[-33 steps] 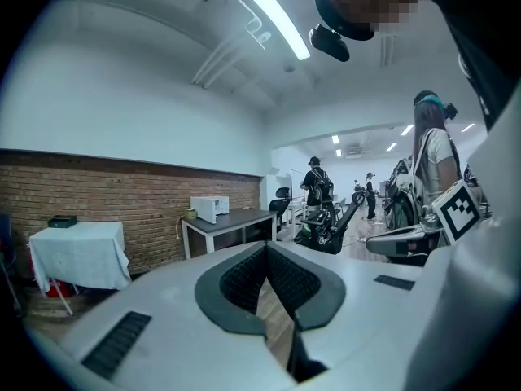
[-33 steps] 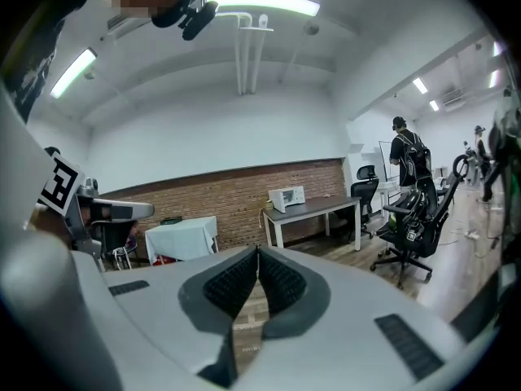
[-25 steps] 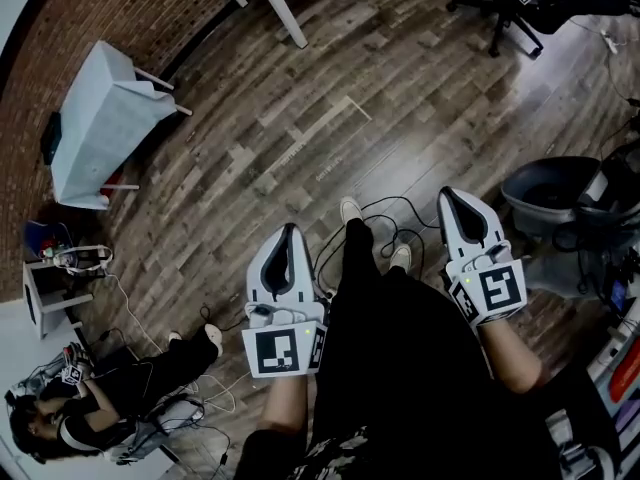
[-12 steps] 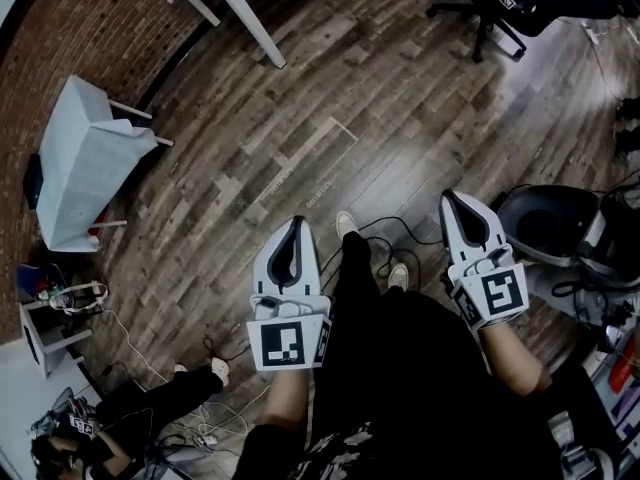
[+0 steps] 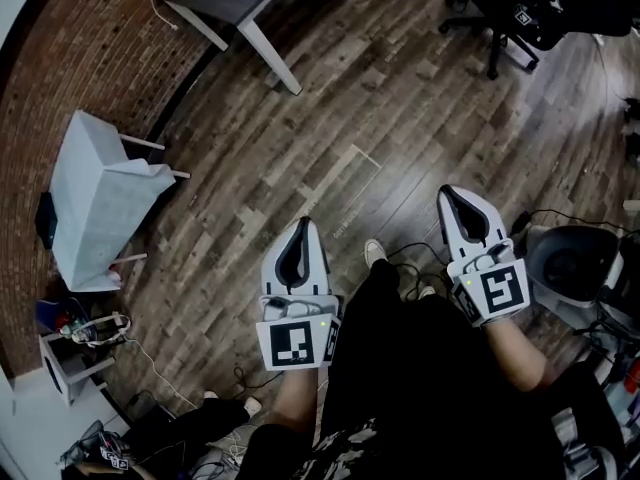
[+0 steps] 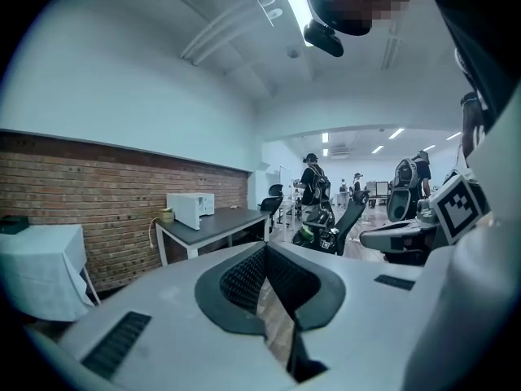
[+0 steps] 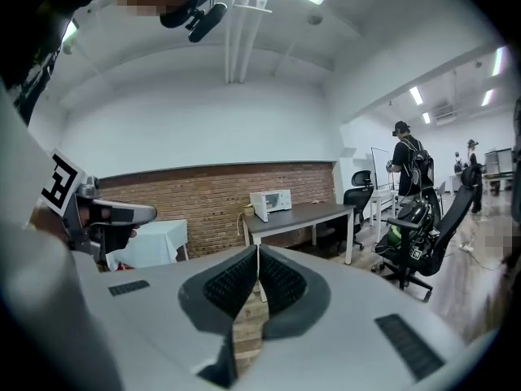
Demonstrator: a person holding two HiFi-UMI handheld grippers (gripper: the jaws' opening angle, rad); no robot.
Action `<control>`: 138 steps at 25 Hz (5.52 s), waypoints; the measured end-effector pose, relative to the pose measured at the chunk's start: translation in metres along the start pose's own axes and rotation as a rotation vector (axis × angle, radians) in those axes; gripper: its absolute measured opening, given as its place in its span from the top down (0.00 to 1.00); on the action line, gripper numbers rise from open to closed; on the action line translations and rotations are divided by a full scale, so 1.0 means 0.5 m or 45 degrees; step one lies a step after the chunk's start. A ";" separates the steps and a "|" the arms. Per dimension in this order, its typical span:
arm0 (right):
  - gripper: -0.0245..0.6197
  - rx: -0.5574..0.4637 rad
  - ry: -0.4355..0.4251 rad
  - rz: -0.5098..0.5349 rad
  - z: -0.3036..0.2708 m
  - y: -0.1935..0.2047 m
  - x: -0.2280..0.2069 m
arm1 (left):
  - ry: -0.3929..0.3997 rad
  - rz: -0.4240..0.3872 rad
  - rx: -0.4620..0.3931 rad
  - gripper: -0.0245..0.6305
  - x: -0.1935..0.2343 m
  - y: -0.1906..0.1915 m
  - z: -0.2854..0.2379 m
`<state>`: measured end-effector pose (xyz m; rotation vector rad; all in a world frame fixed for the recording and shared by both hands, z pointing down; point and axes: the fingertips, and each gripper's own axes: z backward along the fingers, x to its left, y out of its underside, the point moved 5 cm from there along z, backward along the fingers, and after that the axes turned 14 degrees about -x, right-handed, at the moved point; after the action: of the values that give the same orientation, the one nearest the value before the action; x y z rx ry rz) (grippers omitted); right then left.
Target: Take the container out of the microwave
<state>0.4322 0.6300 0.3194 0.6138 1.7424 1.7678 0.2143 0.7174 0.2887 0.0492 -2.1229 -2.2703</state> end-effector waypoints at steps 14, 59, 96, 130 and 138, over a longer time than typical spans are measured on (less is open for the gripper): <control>0.86 -0.006 0.103 0.032 -0.165 -0.009 -0.028 | 0.088 0.073 0.010 0.95 0.116 0.042 -0.145; 0.86 0.009 -0.094 -0.030 -0.707 -0.006 -0.513 | -0.091 -0.015 0.033 0.95 0.137 0.052 -0.820; 0.86 0.022 -0.033 0.059 -1.316 -0.039 -0.487 | 0.061 0.088 -0.052 0.95 0.546 0.075 -1.301; 0.86 0.117 -0.342 0.020 -1.822 -0.004 -0.705 | -0.210 0.037 0.028 0.95 0.698 0.121 -1.765; 0.86 0.128 -0.491 0.010 -1.930 0.002 -0.769 | -0.352 0.014 0.036 0.95 0.706 0.129 -1.845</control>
<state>0.0555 -0.3379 0.3070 0.9367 1.5640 1.4552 -0.0961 -0.2227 0.2908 -0.2915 -2.2727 -2.3607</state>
